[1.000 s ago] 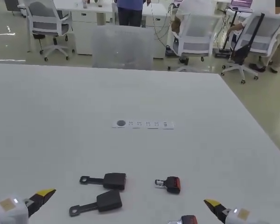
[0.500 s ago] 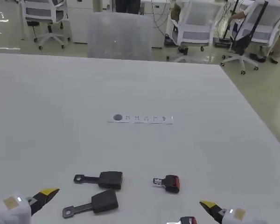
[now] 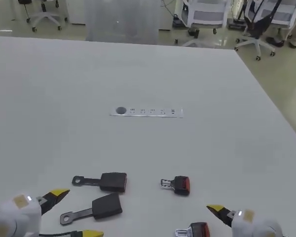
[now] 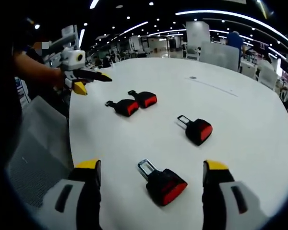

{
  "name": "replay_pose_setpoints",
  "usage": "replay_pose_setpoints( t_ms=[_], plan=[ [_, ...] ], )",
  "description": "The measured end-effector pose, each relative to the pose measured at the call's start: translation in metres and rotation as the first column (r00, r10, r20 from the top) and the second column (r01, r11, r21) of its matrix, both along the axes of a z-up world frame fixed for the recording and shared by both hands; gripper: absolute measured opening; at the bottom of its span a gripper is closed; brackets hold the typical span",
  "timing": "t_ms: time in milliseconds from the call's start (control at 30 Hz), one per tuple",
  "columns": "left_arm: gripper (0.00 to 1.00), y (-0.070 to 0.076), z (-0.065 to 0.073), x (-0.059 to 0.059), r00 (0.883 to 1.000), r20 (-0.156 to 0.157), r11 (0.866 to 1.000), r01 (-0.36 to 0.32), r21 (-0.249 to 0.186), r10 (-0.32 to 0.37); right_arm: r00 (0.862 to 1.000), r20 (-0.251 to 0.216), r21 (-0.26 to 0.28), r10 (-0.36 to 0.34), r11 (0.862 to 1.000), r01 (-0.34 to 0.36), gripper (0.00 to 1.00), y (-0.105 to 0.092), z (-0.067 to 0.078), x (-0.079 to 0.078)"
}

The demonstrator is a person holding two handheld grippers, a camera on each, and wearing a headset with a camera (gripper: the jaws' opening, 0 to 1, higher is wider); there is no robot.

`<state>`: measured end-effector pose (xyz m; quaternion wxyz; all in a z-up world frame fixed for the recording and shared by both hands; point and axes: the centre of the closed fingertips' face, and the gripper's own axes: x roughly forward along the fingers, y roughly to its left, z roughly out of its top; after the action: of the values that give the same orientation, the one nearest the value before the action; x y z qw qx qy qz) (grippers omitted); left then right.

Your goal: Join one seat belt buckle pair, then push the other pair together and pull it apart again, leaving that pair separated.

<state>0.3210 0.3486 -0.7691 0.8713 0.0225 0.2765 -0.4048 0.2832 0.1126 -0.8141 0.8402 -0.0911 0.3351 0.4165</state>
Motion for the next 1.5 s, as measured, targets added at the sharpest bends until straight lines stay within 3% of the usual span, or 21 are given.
replay_pose_setpoints(
  t_ms=[233,467,733,900,1100,1167,1233,1333,1367,1433,1500],
  plan=[
    [0.85,-0.014,-0.011,0.006,0.998,-0.020,0.997,0.068,0.025,-0.068,0.995,-0.039,-0.042,0.092,0.995,-0.094,0.87,0.001,-0.012,-0.005],
    [0.81,-0.025,-0.029,0.011,0.988,-0.048,0.987,0.151,0.050,-0.149,0.985,-0.077,-0.082,0.153,0.984,-0.159,0.84,-0.003,-0.025,-0.006],
    [0.78,-0.035,-0.045,0.012,0.968,-0.059,0.963,0.250,0.099,-0.246,0.972,-0.109,-0.127,0.208,0.967,-0.221,0.81,-0.011,-0.036,-0.008],
    [0.72,-0.034,-0.058,0.016,0.953,-0.078,0.944,0.301,0.137,-0.293,0.956,-0.123,-0.162,0.265,0.945,-0.283,0.74,-0.013,-0.041,-0.008],
    [0.66,-0.034,-0.066,0.020,0.944,-0.082,0.932,0.329,0.151,-0.320,0.936,-0.124,-0.198,0.328,0.917,-0.347,0.69,-0.015,-0.045,-0.009],
    [0.63,-0.033,-0.072,0.018,0.936,-0.099,0.920,0.352,0.172,-0.339,0.933,-0.120,-0.200,0.339,0.912,-0.357,0.67,-0.015,-0.045,-0.008],
    [0.60,-0.033,-0.075,0.016,0.924,-0.090,0.904,0.382,0.194,-0.372,0.926,-0.111,-0.218,0.362,0.900,-0.378,0.64,-0.018,-0.047,-0.006],
    [0.57,-0.035,-0.078,0.014,0.914,-0.093,0.890,0.406,0.209,-0.396,0.911,-0.103,-0.238,0.399,0.880,-0.412,0.60,-0.021,-0.047,-0.005],
    [0.57,-0.034,-0.080,0.016,0.908,-0.079,0.879,0.417,0.231,-0.411,0.908,-0.102,-0.241,0.406,0.875,-0.419,0.59,-0.022,-0.047,-0.005],
    [0.55,-0.033,-0.084,0.015,0.903,-0.095,0.870,0.430,0.243,-0.420,0.906,-0.103,-0.242,0.411,0.873,-0.424,0.57,-0.024,-0.047,-0.004],
    [0.54,-0.032,-0.085,0.015,0.896,-0.087,0.859,0.442,0.258,-0.435,0.904,-0.103,-0.242,0.414,0.871,-0.427,0.55,-0.024,-0.047,-0.003]
  ],
)
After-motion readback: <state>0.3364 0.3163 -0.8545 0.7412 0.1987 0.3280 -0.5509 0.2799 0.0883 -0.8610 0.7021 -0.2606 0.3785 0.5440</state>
